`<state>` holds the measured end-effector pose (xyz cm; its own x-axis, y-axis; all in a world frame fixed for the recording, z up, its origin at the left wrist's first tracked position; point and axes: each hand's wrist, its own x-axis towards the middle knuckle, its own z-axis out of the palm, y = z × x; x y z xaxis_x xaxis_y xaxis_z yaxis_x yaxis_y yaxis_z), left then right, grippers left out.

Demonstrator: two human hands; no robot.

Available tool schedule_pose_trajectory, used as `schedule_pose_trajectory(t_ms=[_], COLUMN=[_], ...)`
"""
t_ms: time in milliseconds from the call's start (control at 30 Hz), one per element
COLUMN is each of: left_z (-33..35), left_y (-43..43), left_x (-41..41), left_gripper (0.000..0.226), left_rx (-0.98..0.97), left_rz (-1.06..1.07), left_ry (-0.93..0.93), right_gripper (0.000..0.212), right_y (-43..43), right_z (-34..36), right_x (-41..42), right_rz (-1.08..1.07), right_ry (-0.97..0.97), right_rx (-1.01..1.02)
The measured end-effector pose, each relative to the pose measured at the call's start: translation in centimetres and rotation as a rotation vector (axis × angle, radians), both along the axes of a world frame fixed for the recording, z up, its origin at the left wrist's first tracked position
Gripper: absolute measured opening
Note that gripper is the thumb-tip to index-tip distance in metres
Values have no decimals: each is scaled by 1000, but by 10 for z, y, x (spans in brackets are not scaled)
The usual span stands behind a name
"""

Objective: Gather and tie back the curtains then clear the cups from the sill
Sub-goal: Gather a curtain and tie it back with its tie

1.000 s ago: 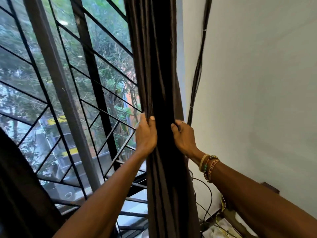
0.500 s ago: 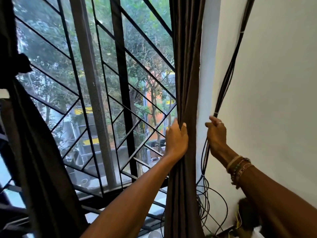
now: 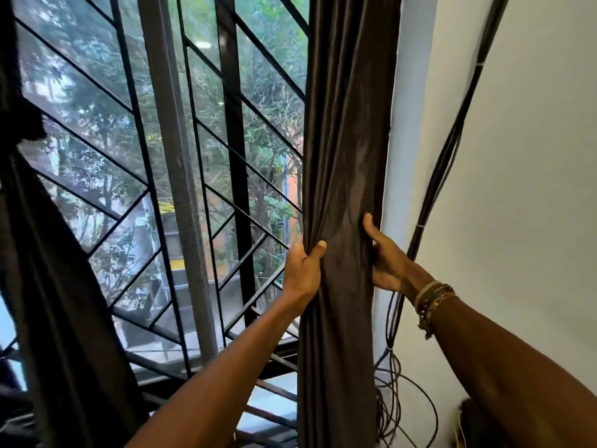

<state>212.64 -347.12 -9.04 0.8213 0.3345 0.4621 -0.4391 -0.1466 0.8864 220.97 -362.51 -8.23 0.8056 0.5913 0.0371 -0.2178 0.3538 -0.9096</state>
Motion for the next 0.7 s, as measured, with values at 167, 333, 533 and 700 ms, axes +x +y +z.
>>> schedule_pose_trajectory(t_ms=[167, 333, 533, 700], left_z=[-3, -6, 1, 5], left_y=[3, -18, -5, 3], left_x=[12, 14, 26, 25], left_gripper=[32, 29, 25, 14], left_rx=[283, 404, 19, -303], left_rz=[248, 351, 36, -176], left_ry=[-3, -18, 75, 213], right_gripper=[42, 37, 96, 98], right_y=[25, 28, -1, 1], right_z=[-10, -21, -16, -10], right_x=[-3, -1, 11, 13], right_rz=[-273, -559, -102, 22], right_ry=[-274, -612, -98, -53], right_rx=[-204, -288, 73, 73])
